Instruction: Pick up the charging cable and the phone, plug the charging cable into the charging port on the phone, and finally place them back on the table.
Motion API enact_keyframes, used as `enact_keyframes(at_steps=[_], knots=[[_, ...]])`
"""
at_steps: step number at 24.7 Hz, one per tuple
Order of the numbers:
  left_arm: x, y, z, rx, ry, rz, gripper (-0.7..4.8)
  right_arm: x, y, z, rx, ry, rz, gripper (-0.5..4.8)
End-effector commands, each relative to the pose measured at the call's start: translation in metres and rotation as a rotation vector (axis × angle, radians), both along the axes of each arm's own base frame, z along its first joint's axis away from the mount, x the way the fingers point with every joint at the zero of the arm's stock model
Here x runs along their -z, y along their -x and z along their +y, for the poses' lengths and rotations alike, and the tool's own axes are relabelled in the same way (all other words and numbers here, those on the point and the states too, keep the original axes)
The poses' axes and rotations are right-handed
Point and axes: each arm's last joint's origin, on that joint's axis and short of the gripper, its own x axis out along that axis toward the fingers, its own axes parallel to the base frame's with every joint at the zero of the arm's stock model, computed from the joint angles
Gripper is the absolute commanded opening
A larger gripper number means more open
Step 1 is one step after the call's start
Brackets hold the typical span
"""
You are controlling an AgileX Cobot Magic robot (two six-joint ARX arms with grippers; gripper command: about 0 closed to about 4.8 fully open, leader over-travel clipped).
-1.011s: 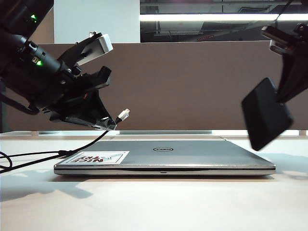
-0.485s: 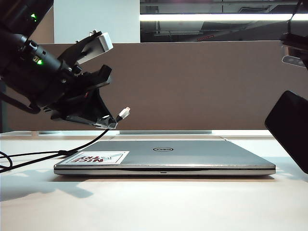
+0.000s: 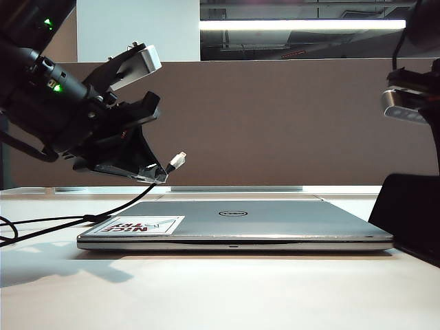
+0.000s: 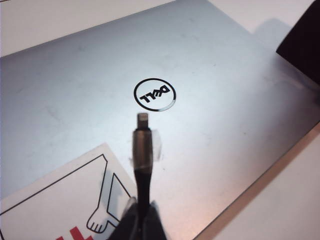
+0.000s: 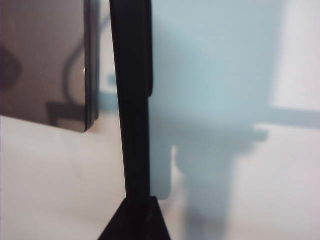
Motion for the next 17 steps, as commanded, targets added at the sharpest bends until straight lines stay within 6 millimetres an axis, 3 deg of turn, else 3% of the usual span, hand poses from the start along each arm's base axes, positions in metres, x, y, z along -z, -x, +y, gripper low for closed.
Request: enact_keyframes(at_steps=[1, 7, 17], knots=[[-0.0034, -0.001, -0.0012, 0.003, 0.015, -0.015, -0.08, -0.0002, 0.0002, 0.0007, -0.008, 0.004, 0.0, -0.06], [-0.0034, -0.001, -0.0012, 0.003, 0.015, -0.015, -0.08, -0.0003, 0.0003, 0.0016, -0.011, -0.019, 0.002, -0.05], [-0.0034, -0.001, -0.0012, 0.003, 0.016, -0.015, -0.08, -0.0008, -0.0022, 0.0047, -0.023, -0.074, -0.021, 0.77]])
